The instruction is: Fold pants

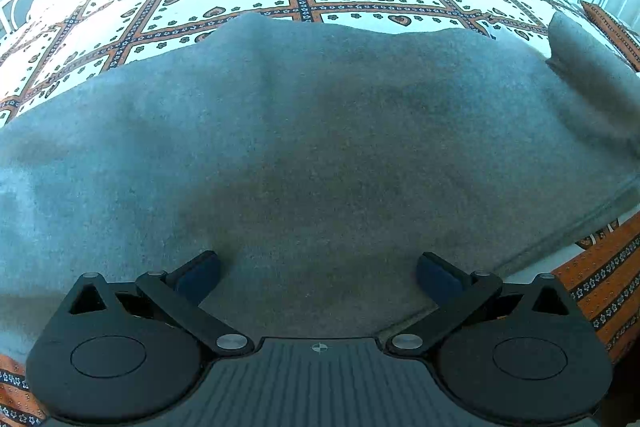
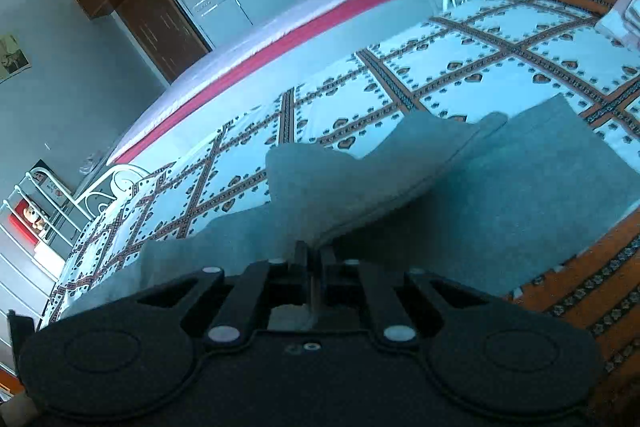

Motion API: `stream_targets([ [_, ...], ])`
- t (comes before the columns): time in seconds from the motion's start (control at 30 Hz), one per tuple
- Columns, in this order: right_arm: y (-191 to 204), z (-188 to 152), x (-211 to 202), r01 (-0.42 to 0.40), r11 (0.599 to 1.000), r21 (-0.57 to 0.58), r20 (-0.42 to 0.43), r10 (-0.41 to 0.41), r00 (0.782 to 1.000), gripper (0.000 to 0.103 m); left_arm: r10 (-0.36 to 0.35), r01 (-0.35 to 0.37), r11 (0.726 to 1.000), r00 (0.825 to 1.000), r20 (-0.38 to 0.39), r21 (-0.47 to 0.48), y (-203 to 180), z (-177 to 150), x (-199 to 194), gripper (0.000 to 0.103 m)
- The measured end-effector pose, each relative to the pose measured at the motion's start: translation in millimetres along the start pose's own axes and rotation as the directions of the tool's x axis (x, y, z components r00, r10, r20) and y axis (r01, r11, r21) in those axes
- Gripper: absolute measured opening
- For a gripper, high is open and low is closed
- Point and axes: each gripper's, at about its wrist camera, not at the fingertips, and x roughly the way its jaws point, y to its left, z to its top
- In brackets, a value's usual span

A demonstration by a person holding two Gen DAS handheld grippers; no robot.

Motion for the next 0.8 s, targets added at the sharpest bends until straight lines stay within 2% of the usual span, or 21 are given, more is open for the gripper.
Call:
stream_targets([
  [0.07,-6,-3,5,0.048,0.999,0.011,-0.033,-0.047,0.998,0.0,0.001,-0.001,1.0,1.0,-0.001,0.001,0,0,0,0.103],
  [0.13,-21,-6,25,0.153,0.988,0.037,-0.127,-0.147,0.981,0.0,0.003,-0.003,1.0,1.0,0.0,0.002,0,0,1,0.103],
  [0.17,-28,-7,30,0.17,0.983,0.072,-0.152,-0.158,0.976,0.0,0.003,-0.003,1.0,1.0,0.001,0.001,0,0,1,0.103],
  [0.2,-33,-8,33,0.163,0.981,0.107,-0.16,-0.144,0.976,0.0,0.003,-0.003,1.0,1.0,0.002,0.001,0,-1,0,0.103],
  [0.27,-40,-9,30,0.065,0.978,0.199,-0.128,-0.039,0.991,0.014,0.003,-0.003,1.0,1.0,0.003,0.002,0,-1,0,0.103],
  [0.3,-39,-9,28,0.061,0.976,0.209,-0.113,-0.038,0.993,0.019,0.003,-0.003,1.0,1.0,0.003,0.003,0,-1,1,0.103],
  [0.37,-36,-7,26,0.057,0.983,0.173,-0.102,-0.04,0.994,0.019,0.006,-0.006,1.0,1.0,0.002,0.002,0,0,1,0.103],
  [0.47,-37,-7,27,0.024,0.978,0.206,-0.098,-0.004,0.995,0.022,0.009,-0.009,1.0,1.0,0.002,0.0,-1,0,0,0.103],
  [0.6,-34,-6,20,0.023,0.983,0.184,-0.094,-0.005,0.996,0.028,0.003,-0.003,1.0,1.0,0.007,0.001,0,-1,-1,0.103],
  [0.67,-34,-8,13,0.003,0.979,0.206,-0.072,0.013,0.997,0.038,0.003,-0.003,1.0,1.0,0.009,0.001,0,-2,-1,0.103],
  [0.73,-33,-7,11,-0.002,0.979,0.204,-0.051,0.013,0.999,0.055,0.004,-0.004,1.0,1.0,0.008,0.002,0,-2,-1,0.103],
  [0.77,-31,-7,13,-0.005,0.981,0.194,-0.054,0.016,0.998,0.055,0.005,-0.005,1.0,1.0,0.007,0.002,0,-2,-1,0.103],
  [0.8,-30,-6,16,-0.001,0.983,0.182,-0.058,0.011,0.998,0.049,0.007,-0.007,1.0,1.0,0.007,0.001,0,-2,0,0.103],
])
